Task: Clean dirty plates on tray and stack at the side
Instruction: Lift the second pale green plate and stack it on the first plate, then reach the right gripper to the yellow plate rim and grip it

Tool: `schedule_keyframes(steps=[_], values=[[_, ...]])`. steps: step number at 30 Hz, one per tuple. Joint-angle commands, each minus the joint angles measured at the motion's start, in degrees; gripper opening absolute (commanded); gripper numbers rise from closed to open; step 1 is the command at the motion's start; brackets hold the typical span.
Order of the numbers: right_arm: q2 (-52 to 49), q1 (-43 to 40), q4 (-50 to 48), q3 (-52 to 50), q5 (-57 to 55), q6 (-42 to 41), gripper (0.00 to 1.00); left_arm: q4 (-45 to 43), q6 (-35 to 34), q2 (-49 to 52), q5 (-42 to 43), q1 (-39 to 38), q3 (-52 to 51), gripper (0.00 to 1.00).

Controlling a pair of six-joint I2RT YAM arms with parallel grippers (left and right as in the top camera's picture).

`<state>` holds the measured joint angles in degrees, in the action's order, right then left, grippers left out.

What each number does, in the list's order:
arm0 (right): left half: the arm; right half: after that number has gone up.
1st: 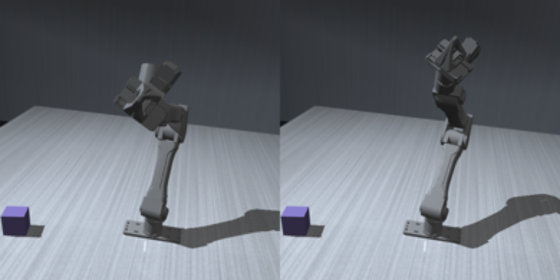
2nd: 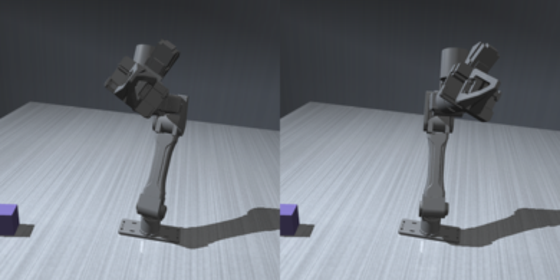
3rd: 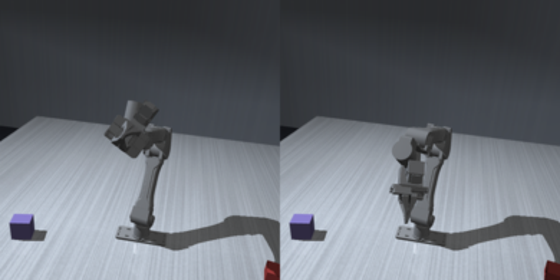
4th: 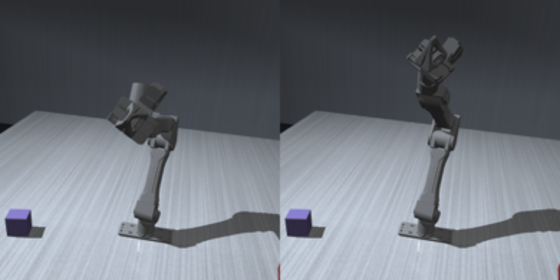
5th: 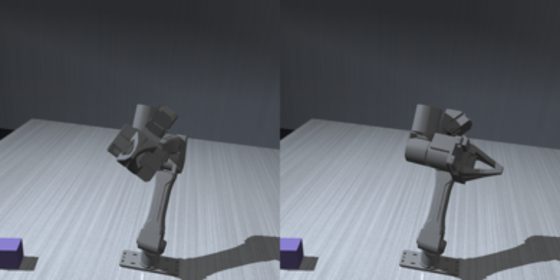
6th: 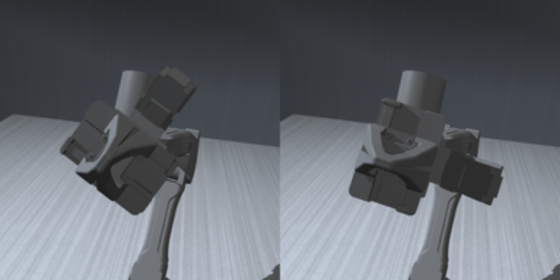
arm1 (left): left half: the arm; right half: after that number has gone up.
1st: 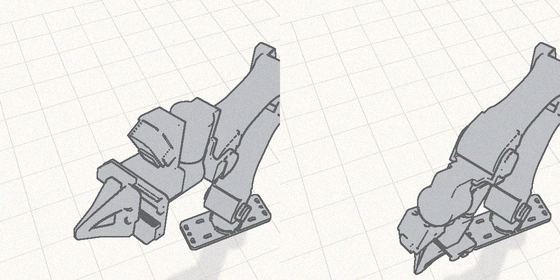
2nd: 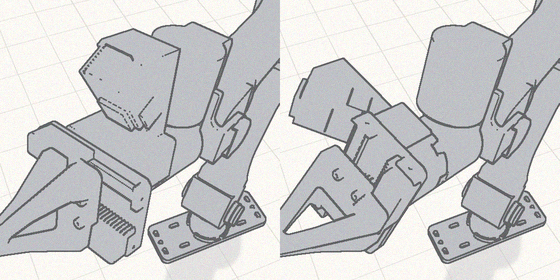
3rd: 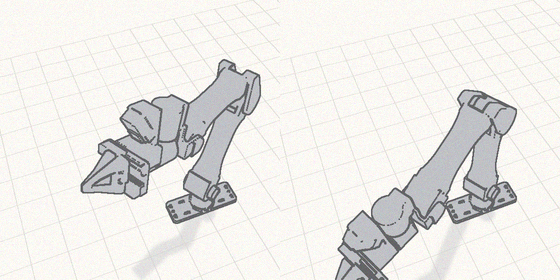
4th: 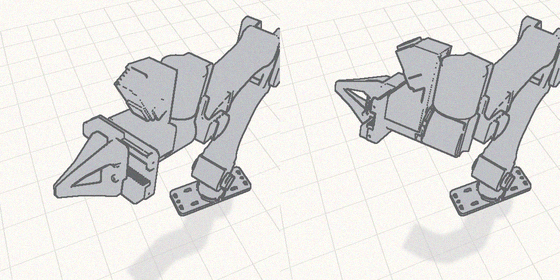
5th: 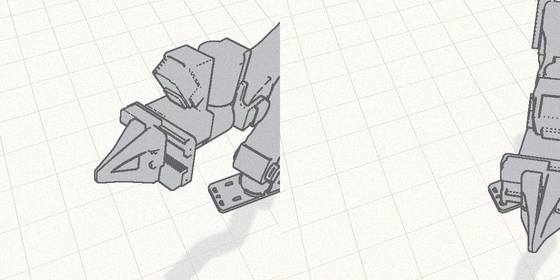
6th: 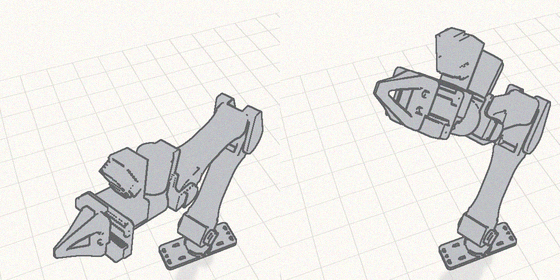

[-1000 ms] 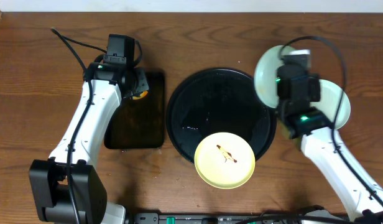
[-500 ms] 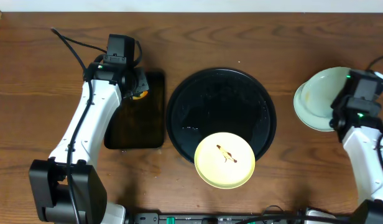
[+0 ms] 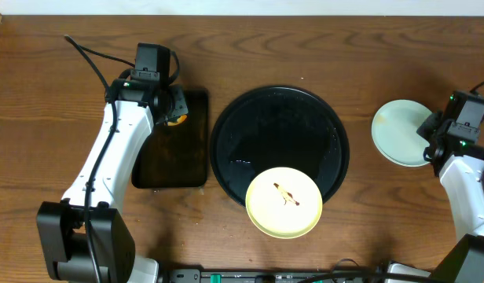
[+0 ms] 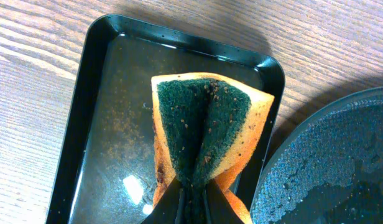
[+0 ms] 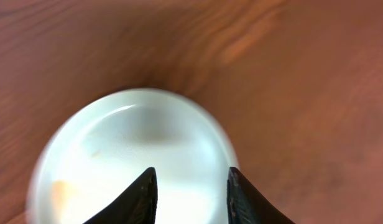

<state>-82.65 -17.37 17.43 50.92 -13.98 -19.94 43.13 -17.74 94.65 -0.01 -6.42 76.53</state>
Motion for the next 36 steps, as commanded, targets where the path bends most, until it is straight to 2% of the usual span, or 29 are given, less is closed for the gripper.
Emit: schedule_keyframes(steps=[1, 4, 8, 14, 19, 23, 29, 36], values=[[-0.07, 1.36, 1.11, -0.07, 16.87, 1.29, 0.36, 0.17, 0.92, 0.02, -0.63, 0.24, 0.39, 0.08], [-0.07, 4.0, 4.39, -0.07, 27.12, 2.86, 0.36, 0.15, 0.94, 0.02, -0.63, 0.24, 0.39, 0.08], [-0.09, 9.09, 11.85, -0.07, 34.16, 5.18, 0.38, 0.15, 0.94, 0.02, -0.63, 0.24, 0.39, 0.08], [-0.09, 18.82, 25.99, -0.09, 35.45, 8.0, 0.43, 0.24, 0.94, 0.02, -0.63, 0.24, 0.39, 0.08], [-0.09, 25.66, 33.97, -0.11, 35.58, 7.78, 0.46, 0.33, 0.92, 0.02, -0.63, 0.24, 0.39, 0.08], [-0.09, 29.55, 35.93, -0.37, 34.8, 6.6, 0.44, 0.35, 0.94, 0.02, -0.63, 0.24, 0.39, 0.08], [-0.2, 32.89, 35.5, -1.95, 33.22, 3.56, 0.35, 0.37, 0.92, 0.02, -0.61, 0.24, 0.39, 0.08], [-0.24, 33.64, 32.46, -6.88, 32.57, 0.61, 0.34, 0.39, 0.94, 0.02, -0.63, 0.24, 0.39, 0.08]])
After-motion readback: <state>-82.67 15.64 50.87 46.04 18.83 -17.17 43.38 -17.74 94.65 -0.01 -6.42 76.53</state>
